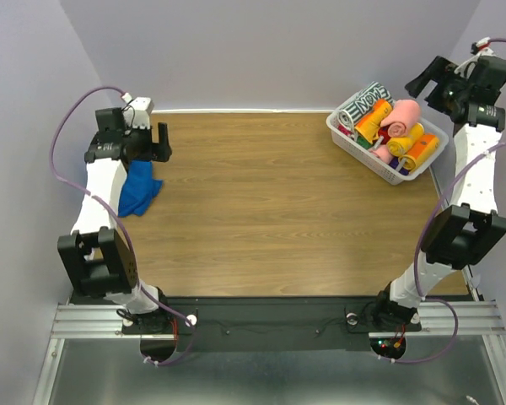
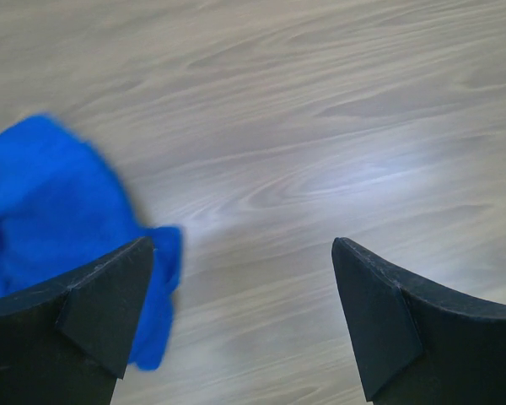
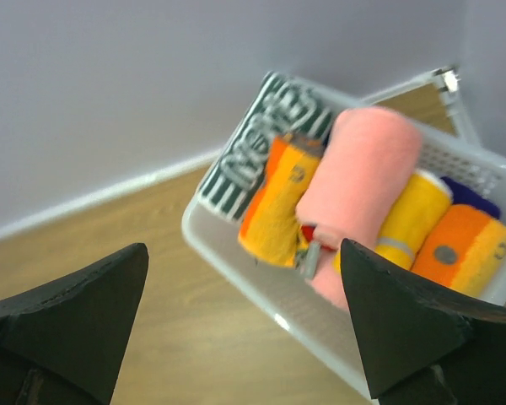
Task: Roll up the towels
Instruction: Move the towel to the center of the board, then flatten the towel
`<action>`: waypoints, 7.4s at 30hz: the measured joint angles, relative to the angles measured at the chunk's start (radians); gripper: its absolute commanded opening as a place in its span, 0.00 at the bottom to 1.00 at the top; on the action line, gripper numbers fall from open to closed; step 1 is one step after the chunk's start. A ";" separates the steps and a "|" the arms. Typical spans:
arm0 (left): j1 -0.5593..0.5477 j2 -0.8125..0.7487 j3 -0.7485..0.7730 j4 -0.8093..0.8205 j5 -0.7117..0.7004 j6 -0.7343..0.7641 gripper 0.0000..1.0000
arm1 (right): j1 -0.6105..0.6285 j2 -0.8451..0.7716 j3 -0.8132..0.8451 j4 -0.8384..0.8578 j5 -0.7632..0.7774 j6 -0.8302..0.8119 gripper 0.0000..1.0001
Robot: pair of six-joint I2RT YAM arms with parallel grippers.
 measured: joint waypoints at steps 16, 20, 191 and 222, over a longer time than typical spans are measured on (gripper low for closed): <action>0.093 0.344 -0.085 -0.038 -0.328 0.154 0.47 | 0.206 -0.078 -0.418 -0.245 -0.175 -0.378 1.00; 0.085 0.450 -0.052 -0.045 -0.328 0.160 0.27 | 0.200 -0.089 -0.433 -0.253 -0.213 -0.404 1.00; -0.205 -0.325 0.375 0.004 0.220 0.026 0.00 | 0.636 -0.268 0.133 -0.005 -0.181 -0.424 0.01; -0.204 -0.016 -0.002 0.259 -0.083 -0.090 0.00 | 0.643 0.253 0.046 0.245 -0.008 -0.496 0.01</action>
